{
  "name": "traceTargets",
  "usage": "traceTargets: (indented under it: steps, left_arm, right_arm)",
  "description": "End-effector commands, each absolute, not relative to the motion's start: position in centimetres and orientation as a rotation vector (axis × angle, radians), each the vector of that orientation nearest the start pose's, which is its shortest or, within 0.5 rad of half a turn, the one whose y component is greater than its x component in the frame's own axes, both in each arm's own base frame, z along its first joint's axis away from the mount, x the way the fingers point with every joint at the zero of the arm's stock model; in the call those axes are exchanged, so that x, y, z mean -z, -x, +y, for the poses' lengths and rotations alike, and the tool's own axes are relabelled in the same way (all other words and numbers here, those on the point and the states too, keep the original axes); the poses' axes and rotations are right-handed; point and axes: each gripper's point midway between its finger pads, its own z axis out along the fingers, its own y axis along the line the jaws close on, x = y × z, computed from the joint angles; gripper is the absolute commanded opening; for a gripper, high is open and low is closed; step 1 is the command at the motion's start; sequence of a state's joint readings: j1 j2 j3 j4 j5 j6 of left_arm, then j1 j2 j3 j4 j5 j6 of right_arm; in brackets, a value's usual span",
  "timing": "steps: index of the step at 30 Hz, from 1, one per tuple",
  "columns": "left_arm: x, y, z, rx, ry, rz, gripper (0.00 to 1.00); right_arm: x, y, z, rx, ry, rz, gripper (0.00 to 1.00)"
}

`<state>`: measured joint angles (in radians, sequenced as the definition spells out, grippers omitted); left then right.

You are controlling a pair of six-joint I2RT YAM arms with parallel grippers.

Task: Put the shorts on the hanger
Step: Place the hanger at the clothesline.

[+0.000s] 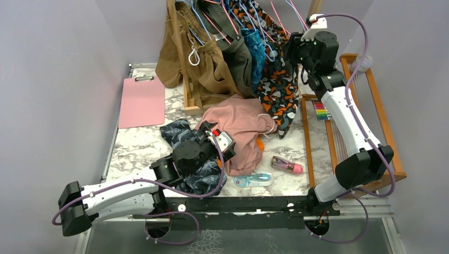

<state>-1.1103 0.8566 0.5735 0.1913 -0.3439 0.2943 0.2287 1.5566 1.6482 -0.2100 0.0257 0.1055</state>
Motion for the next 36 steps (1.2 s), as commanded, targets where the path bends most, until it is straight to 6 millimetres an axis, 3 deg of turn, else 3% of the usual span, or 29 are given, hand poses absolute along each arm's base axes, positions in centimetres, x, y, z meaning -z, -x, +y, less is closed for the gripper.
traceTargets:
  steps: [1,7,14,19,25,36]
  left_arm:
    - [-24.9,-20.7,-27.0,0.365,-0.864,1.407,0.99]
    - [-24.8,-20.7,-27.1,0.364,-0.868,1.41,0.99]
    - [-24.7,-20.7,-27.2,0.364,-0.87,1.411,0.99]
    - [-24.5,-20.8,-27.2,0.361,-0.872,1.413,0.99]
    - [-24.6,-20.7,-27.3,0.365,-0.873,1.411,0.99]
    - [-24.2,-20.8,-27.3,0.354,-0.88,1.419,0.99]
  right_arm:
    - [-39.3,-47.3,9.2,-0.159,0.014,1.686,0.53]
    - [-40.3,-47.1,7.9,-0.1,-0.02,1.651,0.57]
    - [-39.5,-47.3,7.7,-0.108,-0.028,1.661,0.57]
    - [-41.8,-45.9,8.6,-0.186,0.003,1.594,0.58]
    - [-43.5,-44.4,7.8,-0.17,-0.019,1.552,0.58]
    - [-40.0,-46.4,7.3,-0.167,-0.039,1.628,0.59]
